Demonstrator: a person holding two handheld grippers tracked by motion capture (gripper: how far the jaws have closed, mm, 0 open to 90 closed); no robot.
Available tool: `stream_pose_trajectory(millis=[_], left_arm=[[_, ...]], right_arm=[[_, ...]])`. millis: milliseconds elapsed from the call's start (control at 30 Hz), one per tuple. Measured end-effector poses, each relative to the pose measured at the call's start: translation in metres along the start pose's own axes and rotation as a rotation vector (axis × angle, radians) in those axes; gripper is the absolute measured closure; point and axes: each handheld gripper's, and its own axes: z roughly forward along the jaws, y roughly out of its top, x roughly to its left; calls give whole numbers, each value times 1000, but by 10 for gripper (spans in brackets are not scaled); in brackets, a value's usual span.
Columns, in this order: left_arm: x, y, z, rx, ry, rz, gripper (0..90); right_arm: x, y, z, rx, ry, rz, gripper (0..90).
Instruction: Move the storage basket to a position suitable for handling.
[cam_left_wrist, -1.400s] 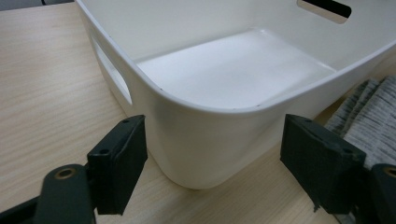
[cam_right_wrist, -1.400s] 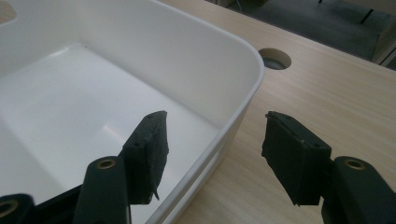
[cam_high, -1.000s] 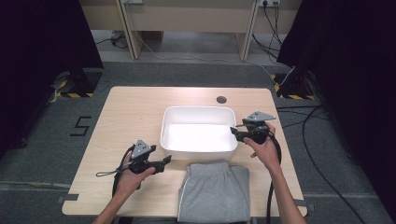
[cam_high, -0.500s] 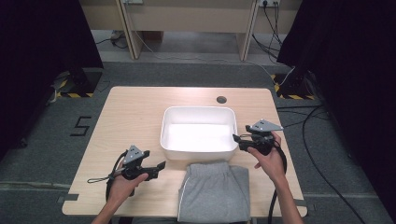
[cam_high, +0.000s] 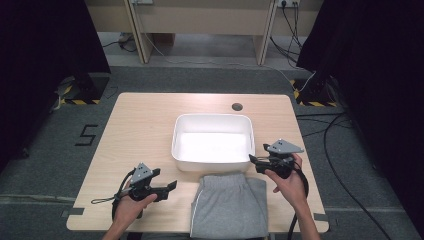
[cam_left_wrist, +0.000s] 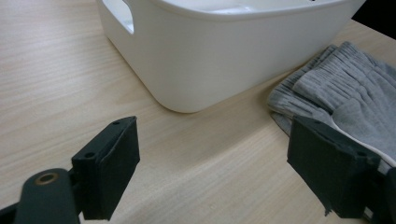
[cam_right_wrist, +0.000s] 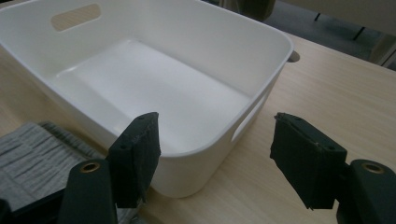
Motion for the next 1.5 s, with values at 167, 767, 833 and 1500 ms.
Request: stream_pose_trajectory(millis=[167,767,833,1500], left_arm=[[-6,-4,-2,7,-19,5,163],[-23,-13,-21,5,-50,7,162],[-24,-14,-22,10,-52,9,162],[-39,-36,-24,65,-82,9,158]], right_arm=[[7,-6,-4,8,16,-5,321],[9,-34,-26,-17,34,67,318],[8,-37,-27,-13,31,73,318],[14,-58,-28,16,72,99,251]])
